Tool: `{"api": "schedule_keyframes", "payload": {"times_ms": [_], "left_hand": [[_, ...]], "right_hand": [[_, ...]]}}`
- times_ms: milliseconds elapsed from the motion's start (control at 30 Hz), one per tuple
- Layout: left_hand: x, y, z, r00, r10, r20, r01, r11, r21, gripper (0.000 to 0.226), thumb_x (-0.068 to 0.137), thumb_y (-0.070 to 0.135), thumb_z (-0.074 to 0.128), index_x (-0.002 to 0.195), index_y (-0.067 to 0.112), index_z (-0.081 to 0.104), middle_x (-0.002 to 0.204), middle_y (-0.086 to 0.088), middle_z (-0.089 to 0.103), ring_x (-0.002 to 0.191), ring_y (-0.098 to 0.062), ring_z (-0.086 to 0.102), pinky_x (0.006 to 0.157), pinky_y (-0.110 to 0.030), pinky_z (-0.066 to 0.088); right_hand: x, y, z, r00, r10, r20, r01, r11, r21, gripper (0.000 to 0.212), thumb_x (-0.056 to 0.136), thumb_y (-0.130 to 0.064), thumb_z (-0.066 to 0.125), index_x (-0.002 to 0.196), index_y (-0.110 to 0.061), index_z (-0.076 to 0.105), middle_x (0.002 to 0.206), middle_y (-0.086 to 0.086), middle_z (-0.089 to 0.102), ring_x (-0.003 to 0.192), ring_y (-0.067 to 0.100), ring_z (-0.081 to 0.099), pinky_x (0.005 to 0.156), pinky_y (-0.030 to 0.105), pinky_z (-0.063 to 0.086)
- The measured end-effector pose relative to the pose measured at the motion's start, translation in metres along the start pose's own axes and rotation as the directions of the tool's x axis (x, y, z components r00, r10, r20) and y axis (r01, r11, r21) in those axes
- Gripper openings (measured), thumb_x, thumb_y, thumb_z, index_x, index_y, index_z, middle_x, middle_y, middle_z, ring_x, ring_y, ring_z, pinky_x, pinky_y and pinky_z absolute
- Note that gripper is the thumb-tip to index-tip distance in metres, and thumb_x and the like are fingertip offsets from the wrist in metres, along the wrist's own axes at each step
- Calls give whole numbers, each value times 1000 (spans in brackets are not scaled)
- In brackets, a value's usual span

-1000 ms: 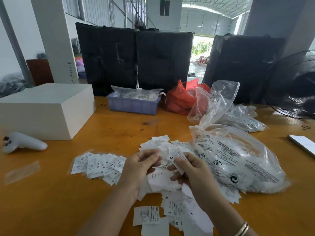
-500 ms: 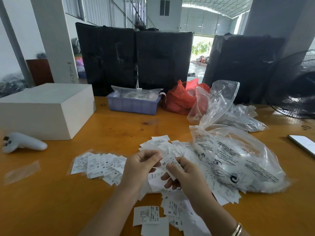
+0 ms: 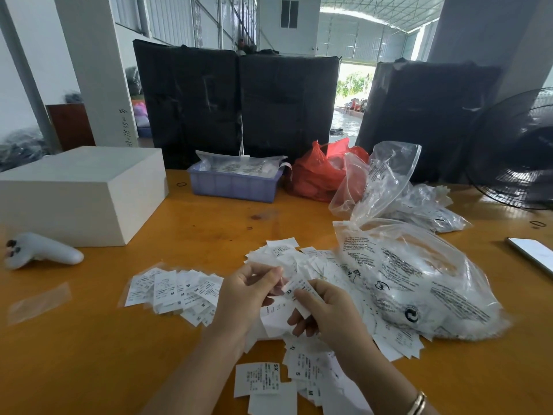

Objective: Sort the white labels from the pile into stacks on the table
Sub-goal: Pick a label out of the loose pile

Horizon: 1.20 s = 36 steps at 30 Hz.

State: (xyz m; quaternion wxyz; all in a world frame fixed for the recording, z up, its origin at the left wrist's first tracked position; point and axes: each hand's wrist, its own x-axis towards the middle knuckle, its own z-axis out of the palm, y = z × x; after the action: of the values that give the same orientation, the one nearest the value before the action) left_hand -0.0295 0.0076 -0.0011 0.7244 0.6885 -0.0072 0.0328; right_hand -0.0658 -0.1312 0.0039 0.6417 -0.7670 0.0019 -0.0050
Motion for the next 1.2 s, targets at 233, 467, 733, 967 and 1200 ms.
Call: {"api": "schedule_keyframes", "payload": {"times_ms": [233,467,733,967,1200], "left_hand": [[-2,1,1,1000,18,-17,-17,999,49,13,81,28,73,86,16,70,72,9,73,67,-1,68,52,-9,47],[-3,3,1,996,40,74,-47,995,92,6,78,26,76,81,25,70,79,19,72,74,8,65,54,-4,44],[0,2,-5,986,-40,161,40,999,7,13,79,15,77,87,25,73,87,9,74,77,-5,69,64,-17,53],[-4,2,1,970,-135,201,139,990,-7,24,77,25,78,99,27,69,93,5,74,72,-4,70,54,-14,49],[-1,6,-6,965,-173,197,212,957,-197,29,74,19,77,101,26,66,83,1,75,66,-6,68,60,-23,48]], "right_hand": [[0,1,1,1000,6,30,-8,999,53,17,98,-17,51,90,-8,63,63,9,70,48,14,61,44,18,44],[3,3,-7,992,35,119,-21,993,-115,8,96,-29,54,100,-28,61,58,0,67,45,7,54,46,17,43],[6,9,-8,996,-50,79,59,992,-109,16,96,-32,53,106,-40,43,50,-8,57,47,3,49,47,16,41],[6,12,-7,993,-68,99,65,997,32,14,99,-34,44,112,-39,42,52,-10,52,47,5,45,46,17,37],[6,8,-15,982,-57,182,9,967,255,19,97,-12,50,115,-10,54,72,8,69,56,15,56,61,30,41]]}}
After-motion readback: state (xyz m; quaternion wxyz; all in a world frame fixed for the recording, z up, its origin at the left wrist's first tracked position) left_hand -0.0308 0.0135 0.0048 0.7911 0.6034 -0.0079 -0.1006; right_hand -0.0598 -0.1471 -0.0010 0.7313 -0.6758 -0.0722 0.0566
